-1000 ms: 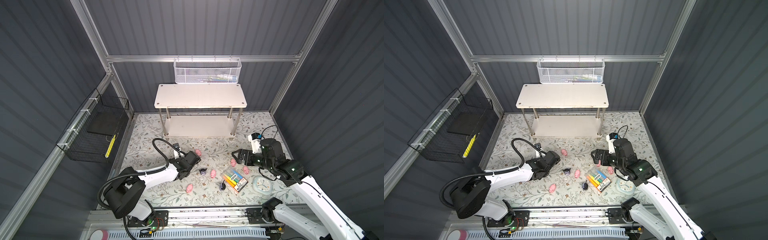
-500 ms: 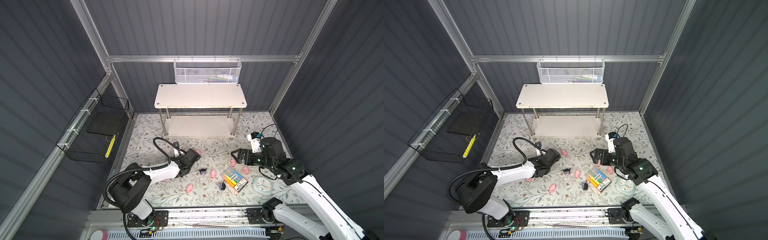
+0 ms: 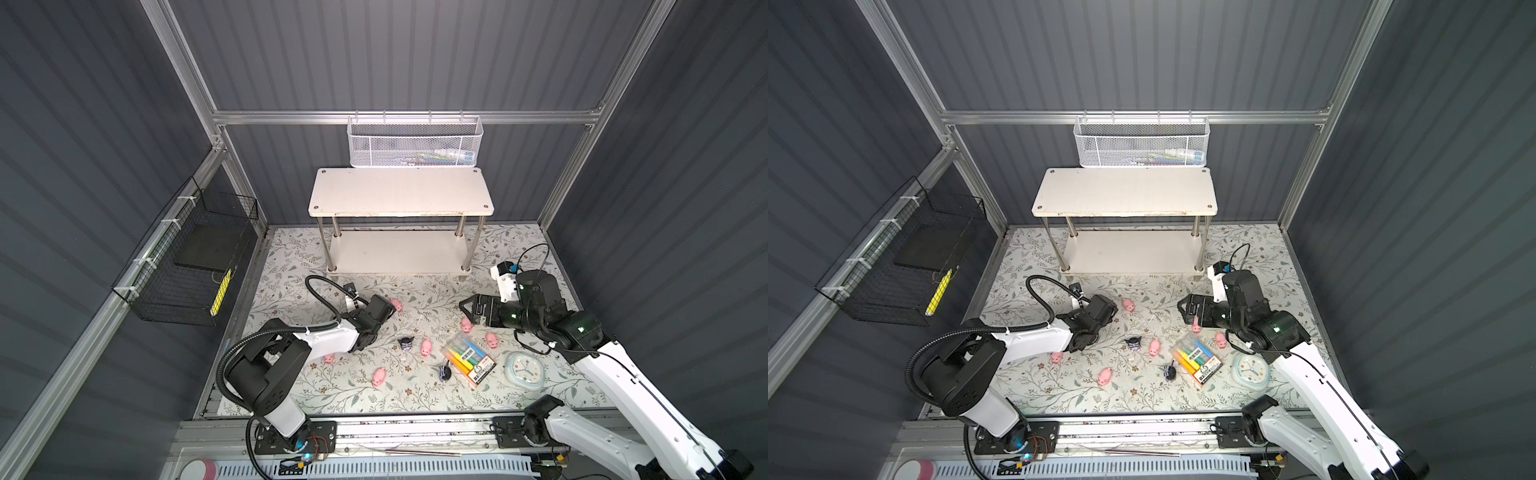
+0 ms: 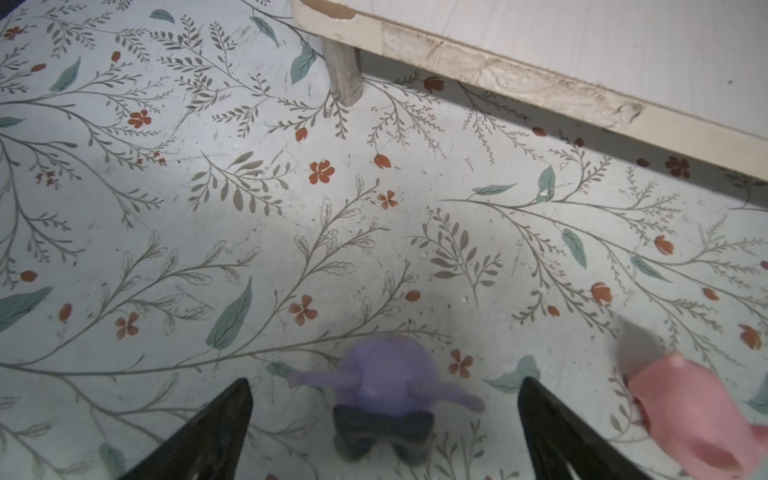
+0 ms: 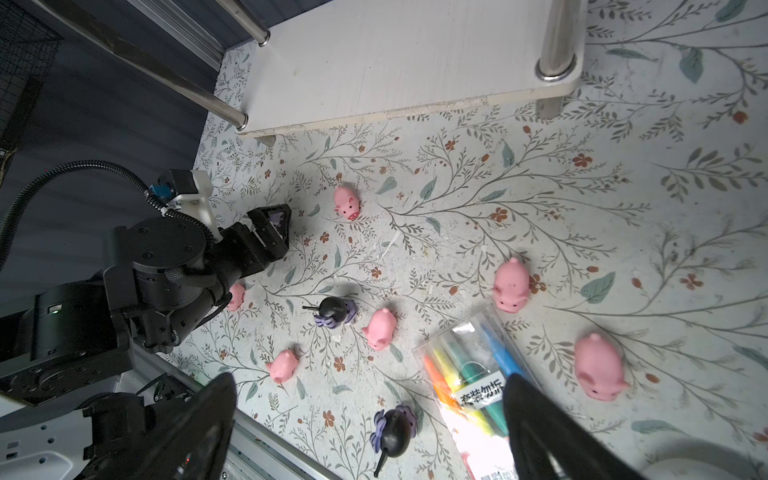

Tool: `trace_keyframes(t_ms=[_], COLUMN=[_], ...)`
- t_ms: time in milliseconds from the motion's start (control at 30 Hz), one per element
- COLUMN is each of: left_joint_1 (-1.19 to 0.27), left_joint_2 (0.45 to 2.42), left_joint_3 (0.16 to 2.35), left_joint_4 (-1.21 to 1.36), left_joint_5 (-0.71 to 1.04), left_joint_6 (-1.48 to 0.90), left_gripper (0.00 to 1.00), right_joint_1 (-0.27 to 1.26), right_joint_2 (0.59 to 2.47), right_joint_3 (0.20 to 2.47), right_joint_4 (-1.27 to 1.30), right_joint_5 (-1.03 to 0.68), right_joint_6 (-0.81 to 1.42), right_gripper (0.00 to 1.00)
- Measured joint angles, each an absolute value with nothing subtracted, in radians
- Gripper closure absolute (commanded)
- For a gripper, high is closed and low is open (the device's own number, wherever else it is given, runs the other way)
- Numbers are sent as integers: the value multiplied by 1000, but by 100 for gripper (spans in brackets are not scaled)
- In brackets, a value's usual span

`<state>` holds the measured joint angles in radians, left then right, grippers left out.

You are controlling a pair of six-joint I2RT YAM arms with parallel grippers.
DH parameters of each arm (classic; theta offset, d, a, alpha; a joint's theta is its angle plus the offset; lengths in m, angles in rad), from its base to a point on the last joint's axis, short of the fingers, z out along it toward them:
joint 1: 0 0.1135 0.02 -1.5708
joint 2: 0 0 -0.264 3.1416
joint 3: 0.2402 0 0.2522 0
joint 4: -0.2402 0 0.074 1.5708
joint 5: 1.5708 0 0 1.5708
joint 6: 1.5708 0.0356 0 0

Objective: Place and organize the plastic toys onto the shelf
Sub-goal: 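Move the left gripper over the purple figurine while the right gripper approaches the pink pigs, then close the left gripper on the purple figurine and lift it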

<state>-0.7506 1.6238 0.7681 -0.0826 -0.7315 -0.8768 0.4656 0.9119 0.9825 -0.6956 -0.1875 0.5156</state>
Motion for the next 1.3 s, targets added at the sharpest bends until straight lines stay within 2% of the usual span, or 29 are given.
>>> trace_keyframes(t_ms=[567, 933, 1300], left_joint_1=[-726, -709, -705], left_joint_2=[1663, 1684, 1694], left_joint_3=[768, 770, 770], left_joint_4=[-57, -47, -27], left_joint_5=[-720, -704, -694], left_joint_6=[-820, -803, -793], left_gripper=[24, 31, 41], right_joint_1=[466, 466, 466], right_joint_2=[939, 949, 951], right_joint_3=[985, 989, 989], right_joint_4=[-692, -685, -685], right_joint_5=[-187, -187, -187], right_joint_6=[517, 517, 522], right_gripper=[1, 1, 1])
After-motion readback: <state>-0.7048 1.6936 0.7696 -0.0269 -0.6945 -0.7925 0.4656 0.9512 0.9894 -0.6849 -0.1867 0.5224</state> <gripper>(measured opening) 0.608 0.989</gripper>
